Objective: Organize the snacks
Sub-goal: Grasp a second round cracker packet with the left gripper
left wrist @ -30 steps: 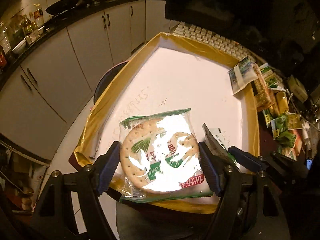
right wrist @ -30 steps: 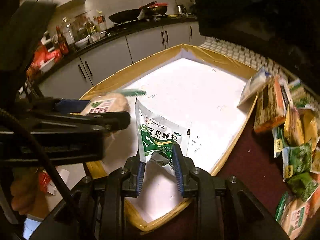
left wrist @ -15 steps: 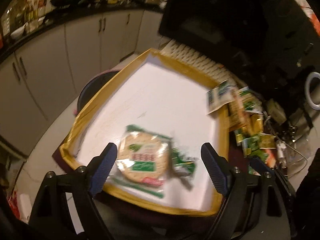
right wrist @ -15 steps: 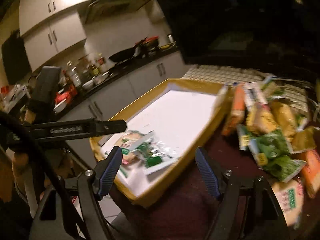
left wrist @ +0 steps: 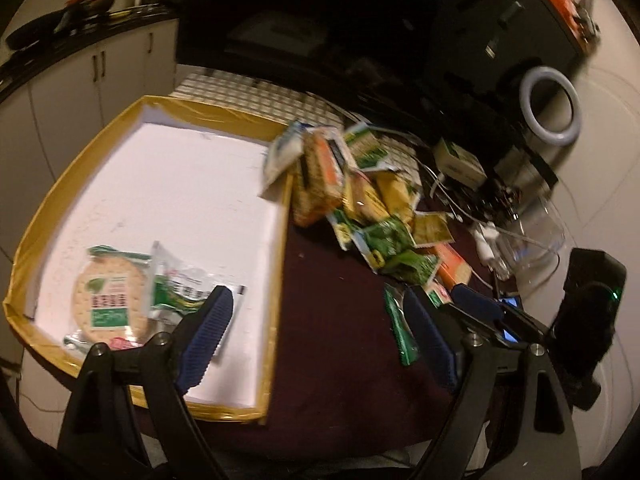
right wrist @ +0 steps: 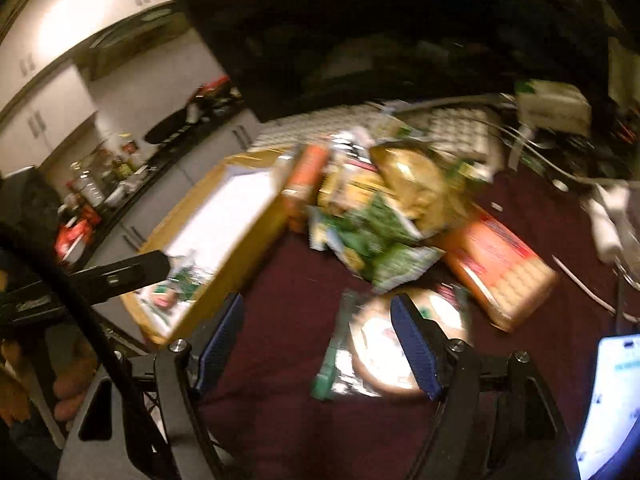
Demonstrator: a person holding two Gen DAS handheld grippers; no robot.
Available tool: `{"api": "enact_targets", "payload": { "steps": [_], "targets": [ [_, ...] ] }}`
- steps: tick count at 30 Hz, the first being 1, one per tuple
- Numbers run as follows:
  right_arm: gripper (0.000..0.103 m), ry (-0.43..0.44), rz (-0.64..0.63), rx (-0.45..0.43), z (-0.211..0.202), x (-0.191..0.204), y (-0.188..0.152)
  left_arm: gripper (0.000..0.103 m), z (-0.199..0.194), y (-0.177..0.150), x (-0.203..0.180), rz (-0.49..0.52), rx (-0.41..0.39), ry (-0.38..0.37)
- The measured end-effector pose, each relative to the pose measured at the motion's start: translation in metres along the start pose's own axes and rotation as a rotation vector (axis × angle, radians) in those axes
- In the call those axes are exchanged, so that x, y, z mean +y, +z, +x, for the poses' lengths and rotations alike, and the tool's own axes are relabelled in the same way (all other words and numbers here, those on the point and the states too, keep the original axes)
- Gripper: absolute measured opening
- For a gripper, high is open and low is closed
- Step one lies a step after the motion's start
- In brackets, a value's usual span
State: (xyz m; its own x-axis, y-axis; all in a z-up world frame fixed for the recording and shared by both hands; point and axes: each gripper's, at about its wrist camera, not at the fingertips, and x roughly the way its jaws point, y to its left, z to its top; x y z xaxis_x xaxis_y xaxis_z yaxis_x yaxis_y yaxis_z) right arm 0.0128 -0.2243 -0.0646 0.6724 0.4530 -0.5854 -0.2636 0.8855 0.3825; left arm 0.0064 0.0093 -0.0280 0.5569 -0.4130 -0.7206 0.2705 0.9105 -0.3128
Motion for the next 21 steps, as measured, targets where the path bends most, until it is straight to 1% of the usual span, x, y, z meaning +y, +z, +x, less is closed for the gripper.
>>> {"api": "enact_targets", "payload": {
  "steps": [2, 4, 7, 11, 13, 15, 18, 20, 21],
  "targets": [
    [0.075, -0.031, 0.030, 0.008, -0.004, -0.011, -0.006, 0.087, 0.006, -0.004, -0.005, 0.010, 0.017, -0.005],
    [0.075, -0.036, 0.056, 0.004, -0.009, -0.020, -0.008, 0.087, 0.013, -0.004, -0.011, 0.022, 0.042, -0.014],
    [0.075, -0.062, 0.100, 0.003, -0.012, -0.035, -0.007, 0.087, 0.019, -0.005, -0.020, 0.043, 0.057, -0.013],
    [0.075, -0.109, 0.129, 0.059, -0.002, -0.047, -0.008, 0.087, 0.021, -0.006, -0.026, 0.069, 0.061, -0.008],
    [0.076, -0.077, 0.136, 0.080, 0.002, -0.048, -0.014, 0.087, 0.024, -0.006, -0.027, 0.067, 0.069, -0.012],
    [0.077, -0.040, 0.133, 0.076, 0.001, -0.041, -0.019, 0.087, 0.024, -0.007, -0.027, 0.065, 0.071, -0.008],
    [0.077, 0.078, 0.100, 0.079, -0.001, -0.024, -0.021, 0.087, 0.022, -0.007, -0.025, 0.051, 0.063, -0.005],
    [0.077, 0.116, 0.068, 0.081, -0.002, -0.015, -0.020, 0.087, 0.021, -0.007, -0.022, 0.039, 0.061, 0.000],
    [0.077, 0.120, 0.056, 0.079, -0.002, -0.013, -0.020, 0.087, 0.022, -0.007, -0.021, 0.033, 0.065, 0.000]
  ]
}}
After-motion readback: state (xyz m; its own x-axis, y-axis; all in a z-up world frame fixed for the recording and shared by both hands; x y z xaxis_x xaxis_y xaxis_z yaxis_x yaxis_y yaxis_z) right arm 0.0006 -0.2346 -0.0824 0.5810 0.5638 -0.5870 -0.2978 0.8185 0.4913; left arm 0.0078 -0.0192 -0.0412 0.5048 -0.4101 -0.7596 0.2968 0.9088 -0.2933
